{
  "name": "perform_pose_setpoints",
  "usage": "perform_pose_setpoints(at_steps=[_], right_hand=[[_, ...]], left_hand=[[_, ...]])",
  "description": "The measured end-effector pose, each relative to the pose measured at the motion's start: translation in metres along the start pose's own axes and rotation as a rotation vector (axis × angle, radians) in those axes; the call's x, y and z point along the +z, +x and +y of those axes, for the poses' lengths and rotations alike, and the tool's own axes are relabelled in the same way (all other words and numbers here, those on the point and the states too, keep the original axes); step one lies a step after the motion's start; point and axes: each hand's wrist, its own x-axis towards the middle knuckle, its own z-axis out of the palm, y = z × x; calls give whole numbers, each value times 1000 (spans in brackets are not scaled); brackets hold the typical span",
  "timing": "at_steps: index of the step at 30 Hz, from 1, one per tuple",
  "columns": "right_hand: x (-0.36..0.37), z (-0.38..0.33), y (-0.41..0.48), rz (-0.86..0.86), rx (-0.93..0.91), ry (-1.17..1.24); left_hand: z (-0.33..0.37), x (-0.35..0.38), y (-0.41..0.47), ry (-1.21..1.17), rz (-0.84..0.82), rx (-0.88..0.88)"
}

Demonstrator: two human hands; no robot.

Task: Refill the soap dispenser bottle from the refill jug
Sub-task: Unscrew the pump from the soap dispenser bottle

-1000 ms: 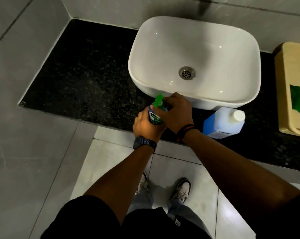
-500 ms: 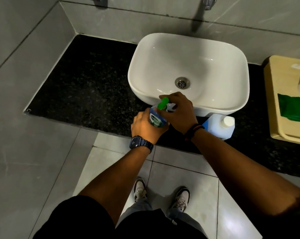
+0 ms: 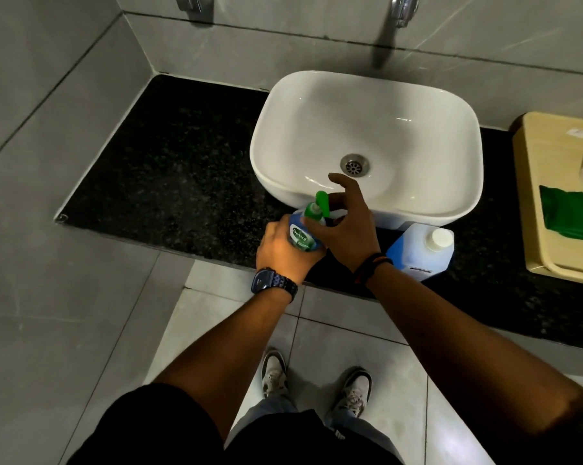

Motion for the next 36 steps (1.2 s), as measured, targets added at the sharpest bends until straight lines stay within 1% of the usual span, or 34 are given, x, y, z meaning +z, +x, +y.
perform_pose_setpoints(at_steps=[2, 6, 10, 15, 19, 28, 36], right_hand=[[0, -1, 2, 23, 20, 14], [-1, -4, 4, -10, -26, 23], [-2, -3, 7, 13, 0, 33], [-3, 1, 10, 5, -19, 36], [-4, 1, 14, 15, -4, 48], [-5, 0, 16, 9, -59, 16], [-2, -3, 15, 41, -108, -22]], left_hand=[[1, 1, 2, -22, 14, 19], [-1, 2, 4, -69, 12, -7], [-3, 5, 5, -109, -5, -3], [-3, 6, 7, -139, -5, 4], [-1, 6, 9, -148, -2, 1], [2, -1, 13, -162, -6, 23], [1, -4, 15, -164, -44, 27]])
